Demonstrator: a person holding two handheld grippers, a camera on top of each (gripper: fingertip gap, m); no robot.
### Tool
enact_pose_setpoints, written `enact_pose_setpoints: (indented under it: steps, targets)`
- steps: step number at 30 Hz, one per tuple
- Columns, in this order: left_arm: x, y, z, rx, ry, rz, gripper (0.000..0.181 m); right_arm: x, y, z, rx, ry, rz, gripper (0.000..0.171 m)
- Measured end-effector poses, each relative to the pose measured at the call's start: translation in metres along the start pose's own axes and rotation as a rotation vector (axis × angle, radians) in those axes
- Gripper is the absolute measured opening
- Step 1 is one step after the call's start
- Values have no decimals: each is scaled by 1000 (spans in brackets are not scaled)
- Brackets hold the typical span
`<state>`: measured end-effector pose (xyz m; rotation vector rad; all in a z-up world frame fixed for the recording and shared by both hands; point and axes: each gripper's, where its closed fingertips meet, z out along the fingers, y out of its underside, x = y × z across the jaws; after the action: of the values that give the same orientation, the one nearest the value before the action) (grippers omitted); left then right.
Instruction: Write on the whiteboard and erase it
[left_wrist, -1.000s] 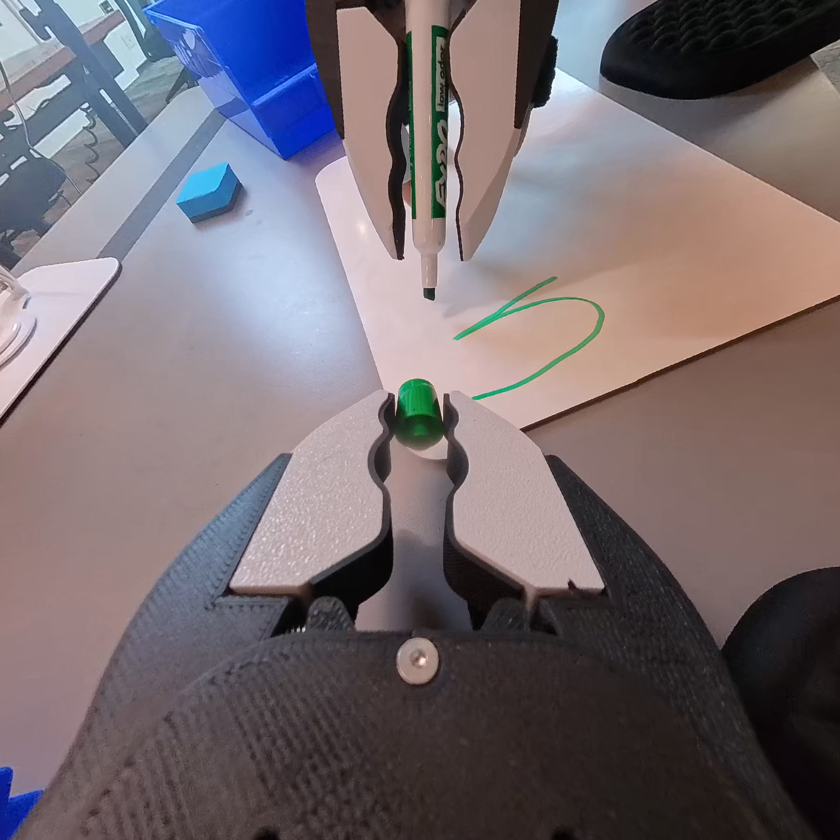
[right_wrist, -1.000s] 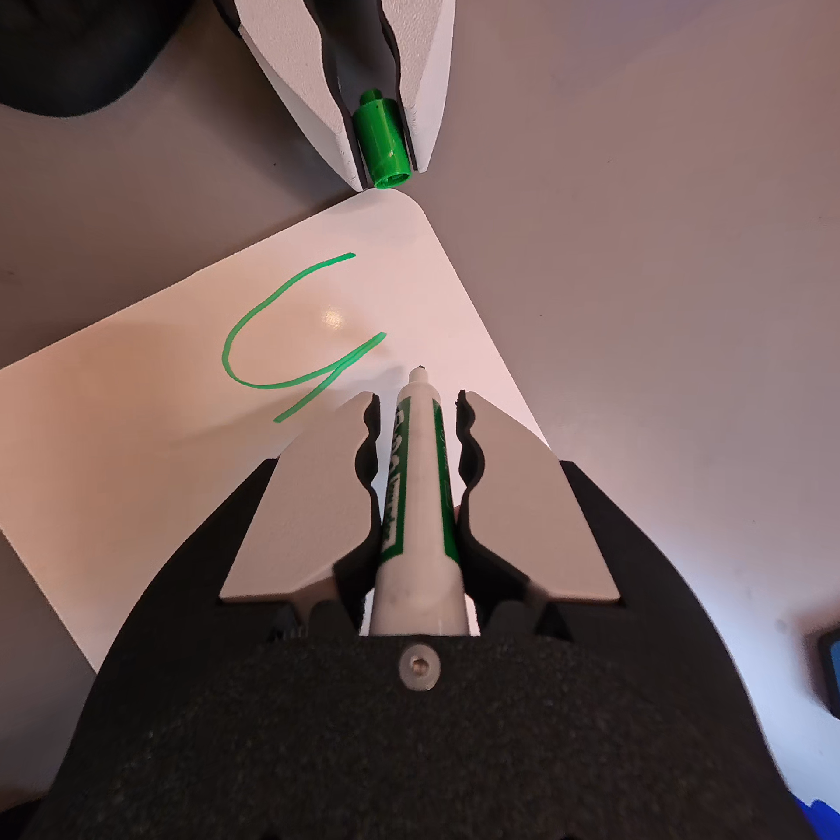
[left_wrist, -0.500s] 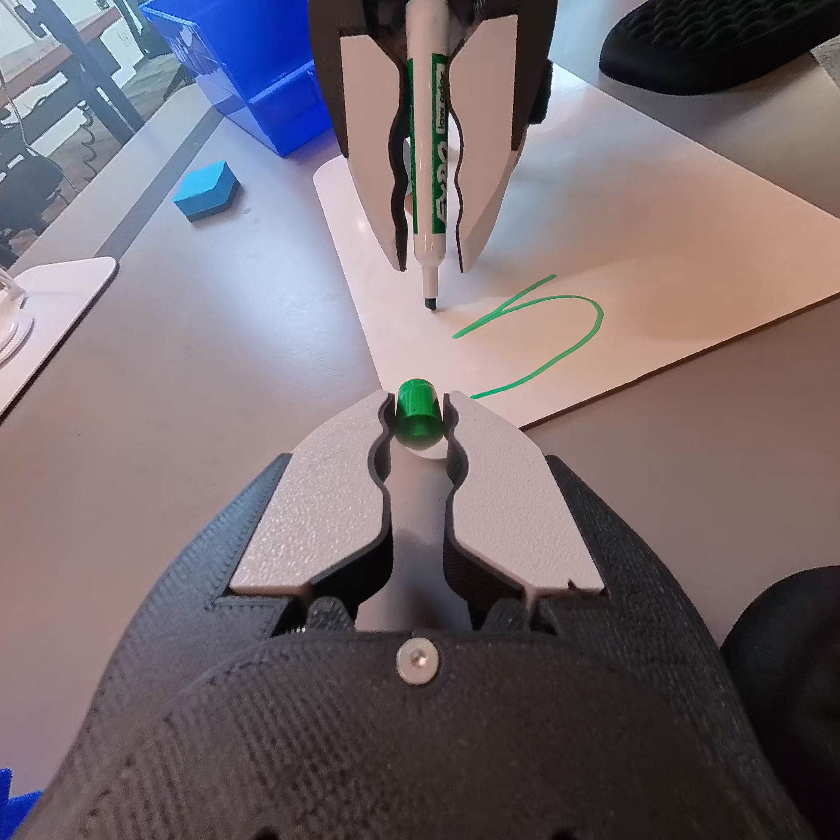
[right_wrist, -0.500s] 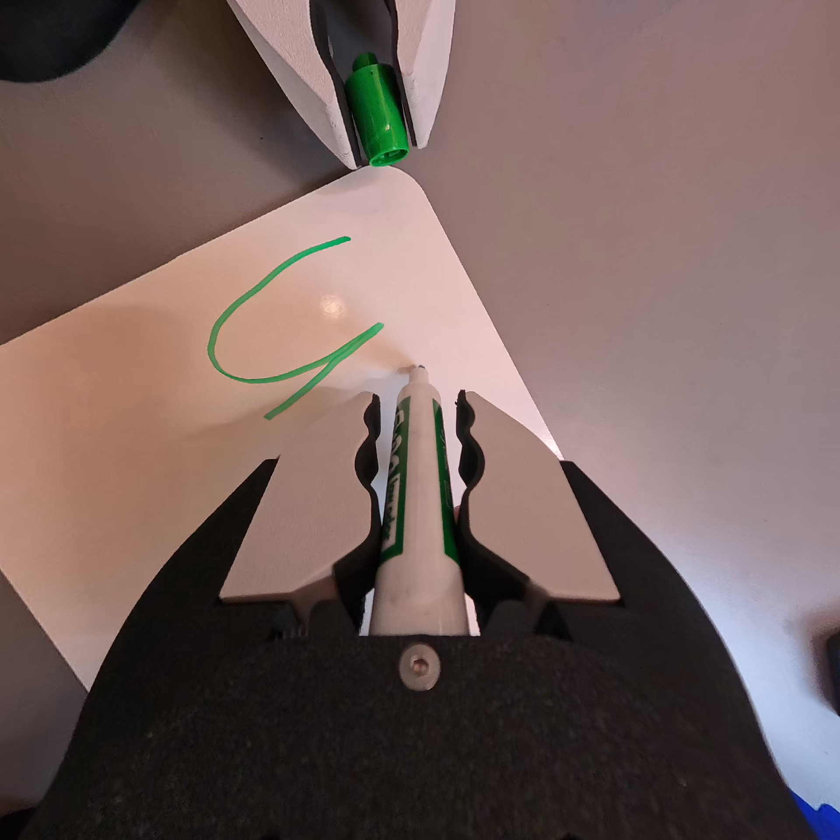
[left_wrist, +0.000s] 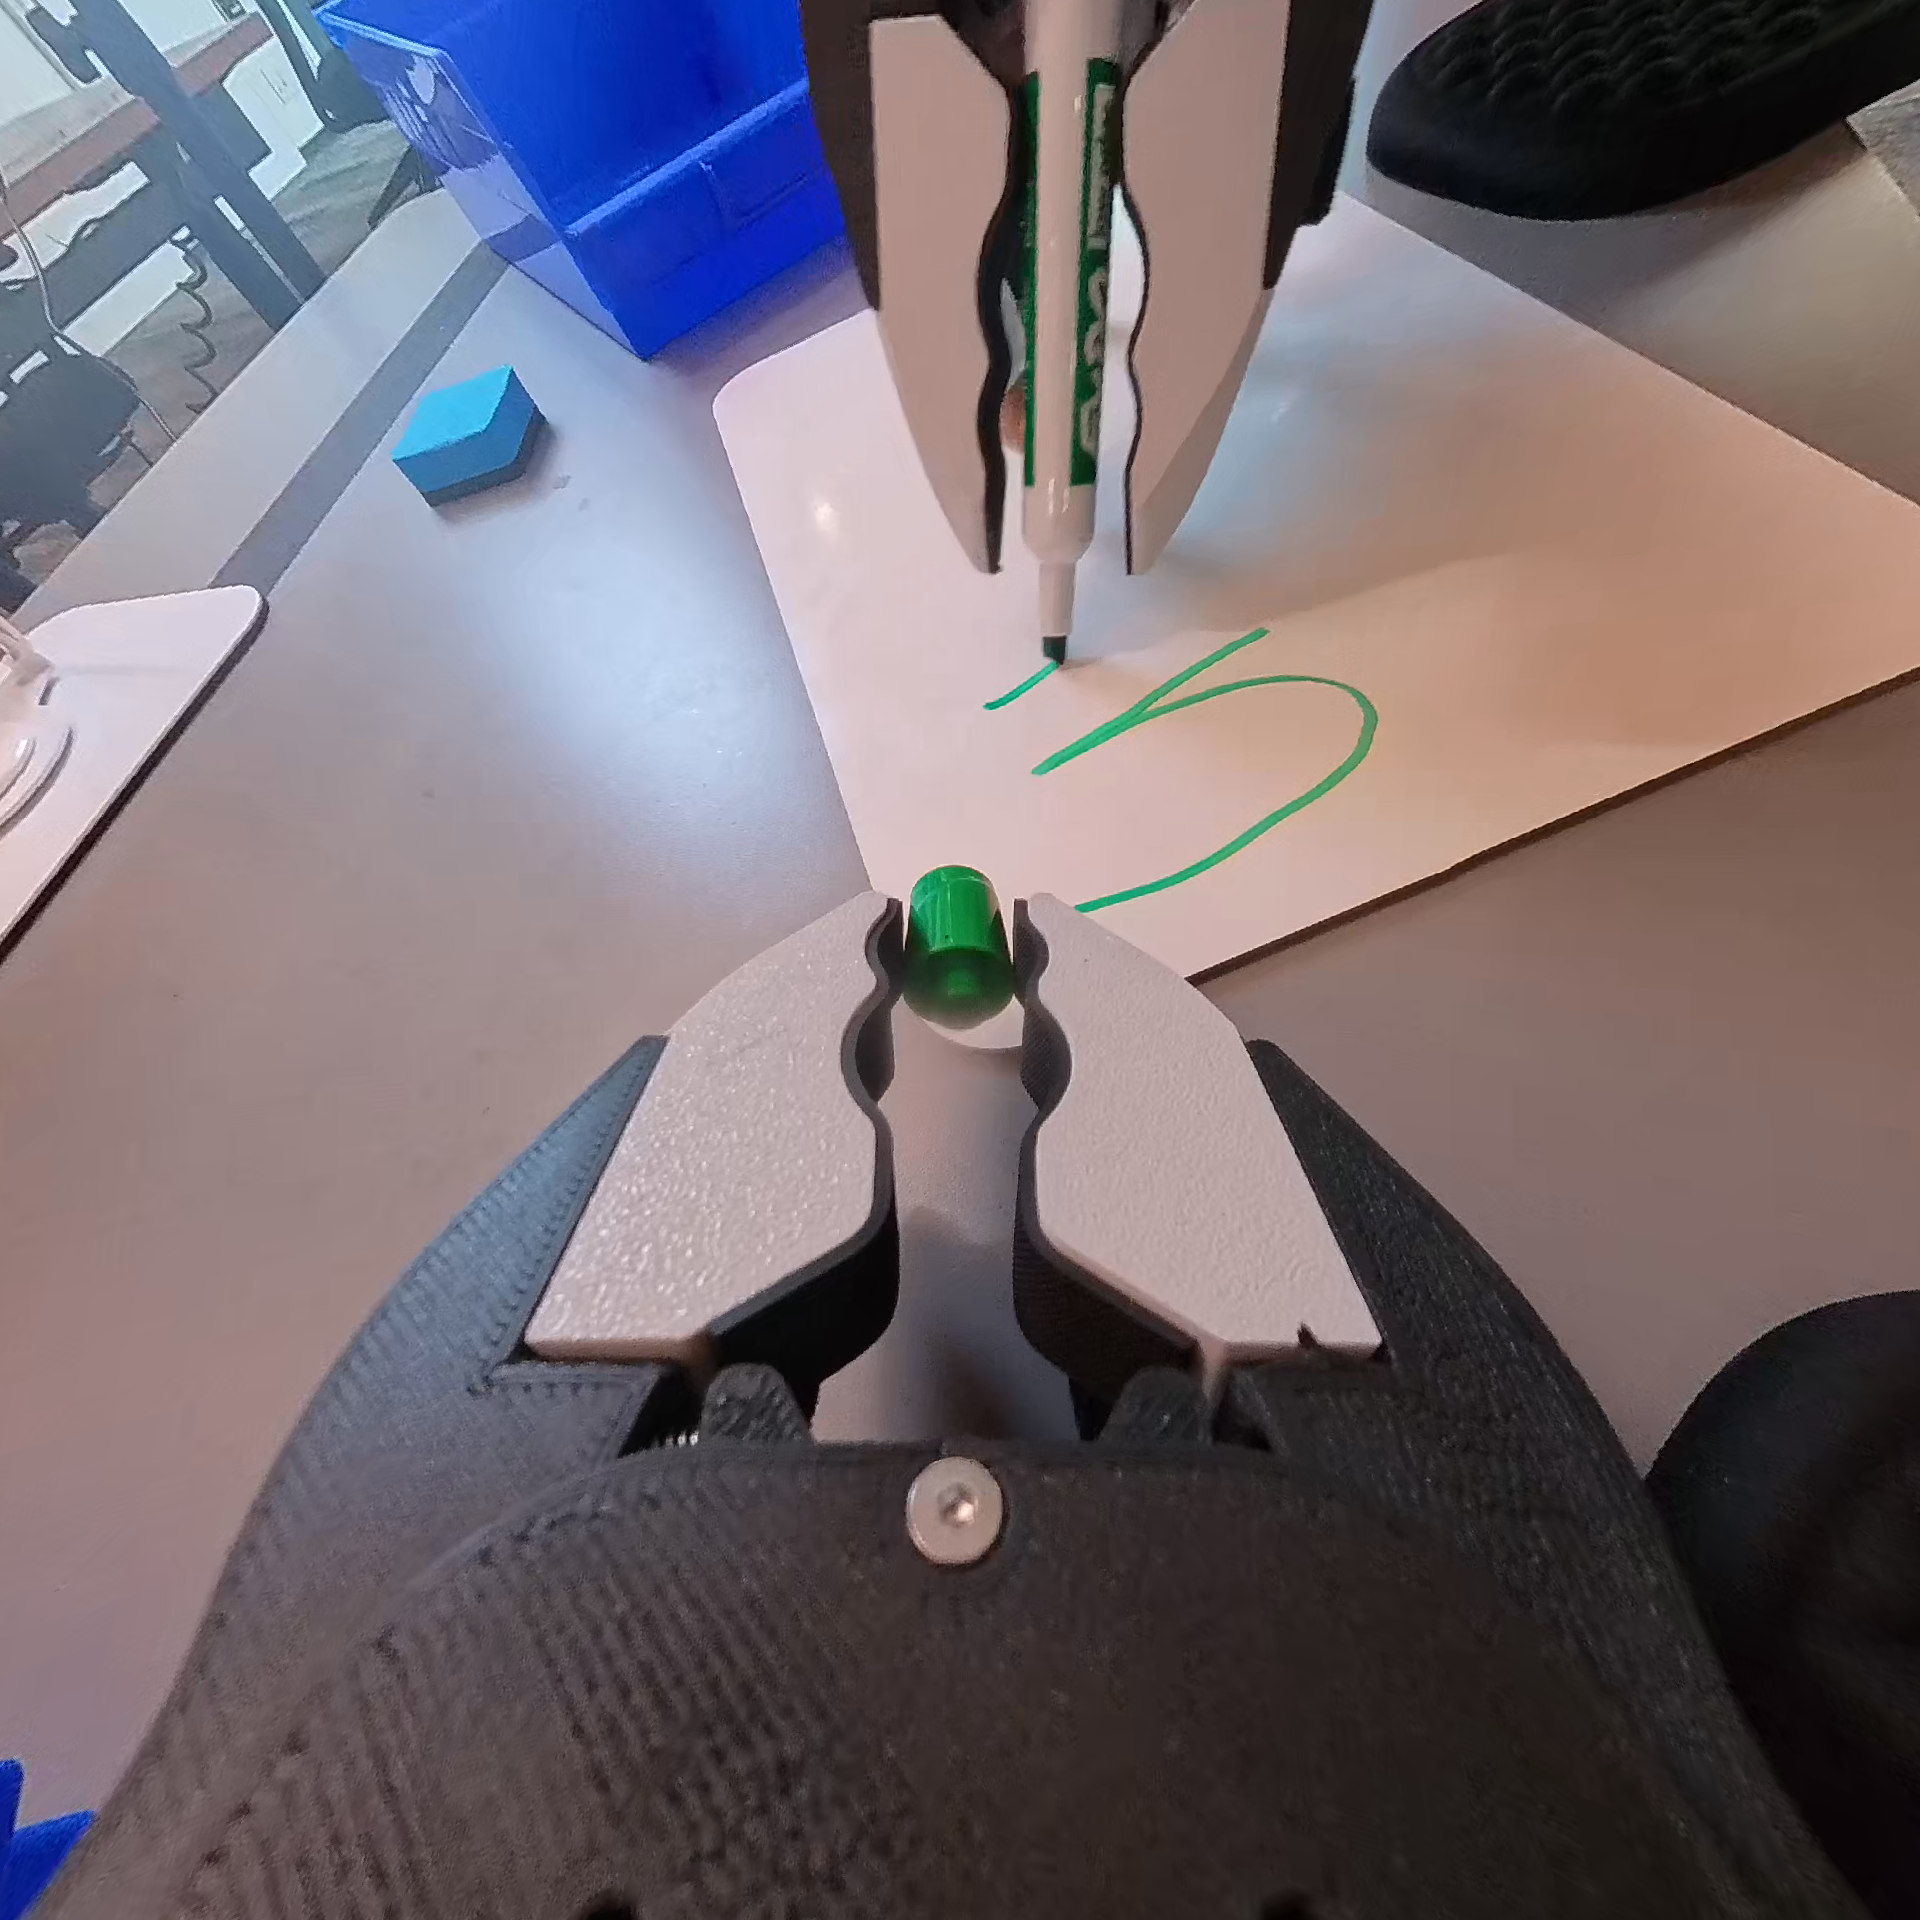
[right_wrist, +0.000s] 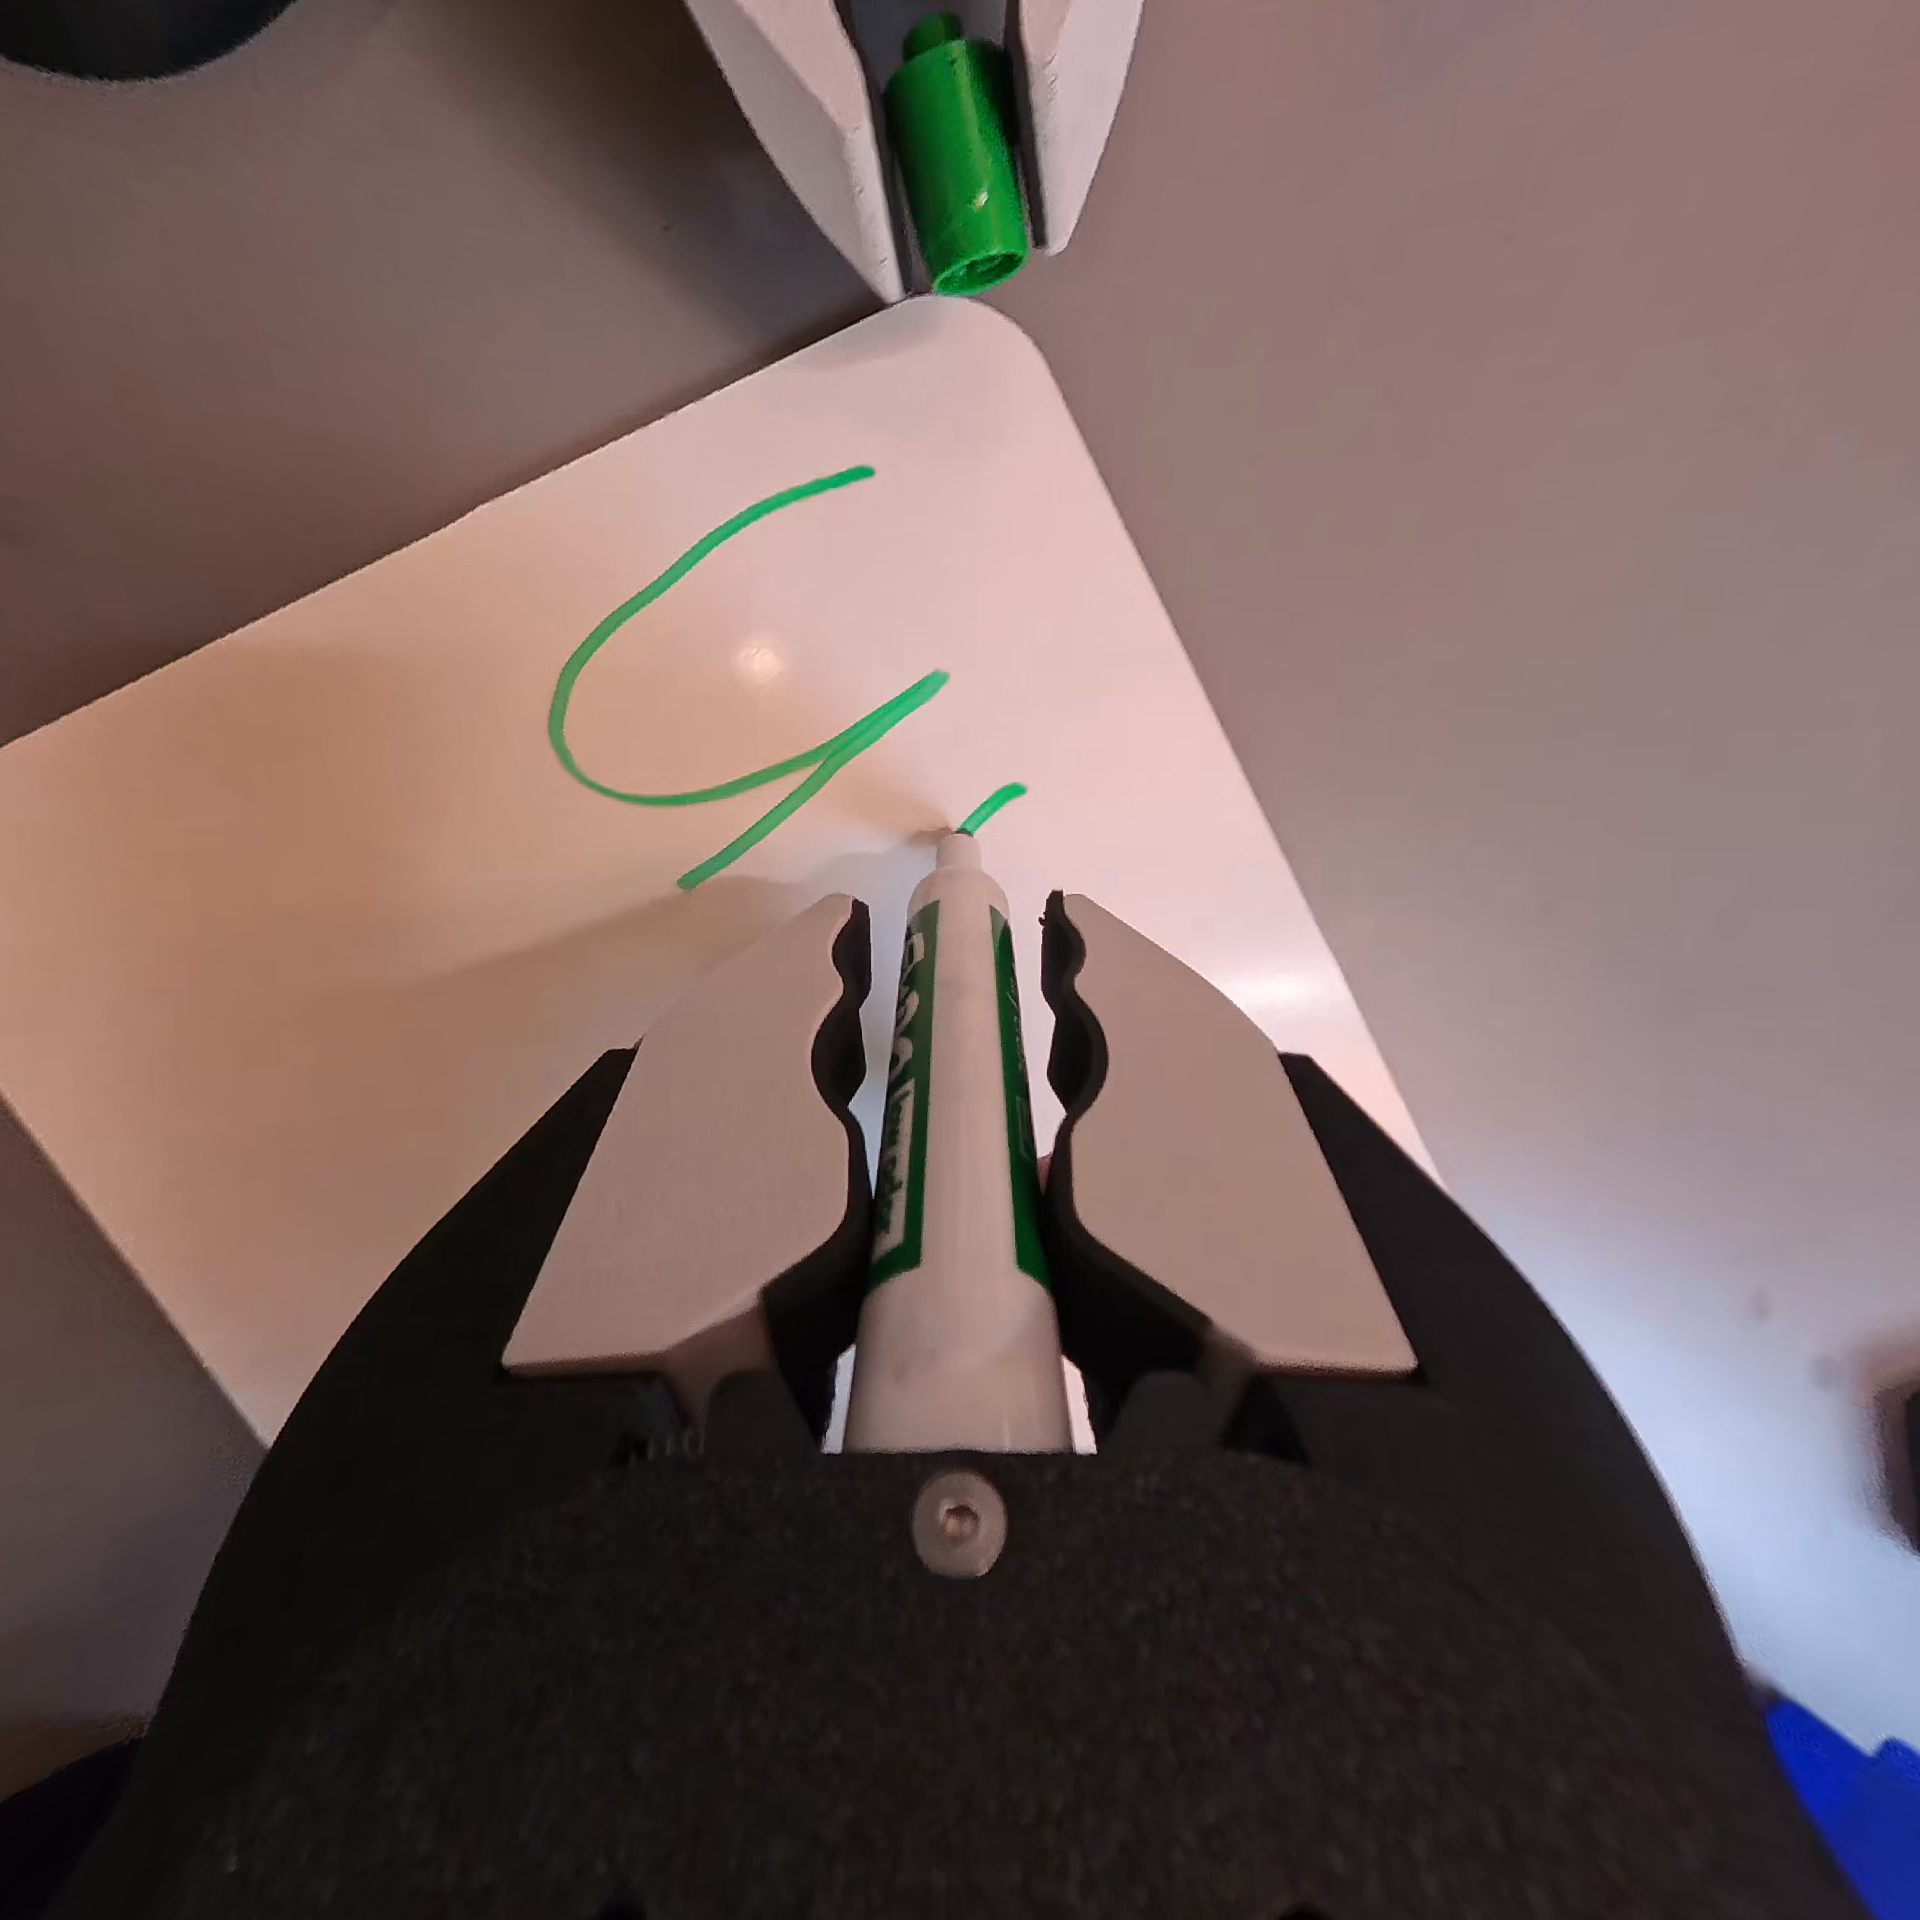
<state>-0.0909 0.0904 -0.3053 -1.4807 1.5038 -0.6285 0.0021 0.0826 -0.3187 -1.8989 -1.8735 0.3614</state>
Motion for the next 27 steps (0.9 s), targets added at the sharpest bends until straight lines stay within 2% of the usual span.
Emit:
enact_pose_setpoints:
  steps: [14,27]
  targets:
    - [-1,1,0,-5,-7,-1,20,-37,30,-22,-25,33,65,33]
    - [0,-1,-1,4,2,-6,20,15,21,-10,-45,89,25,33]
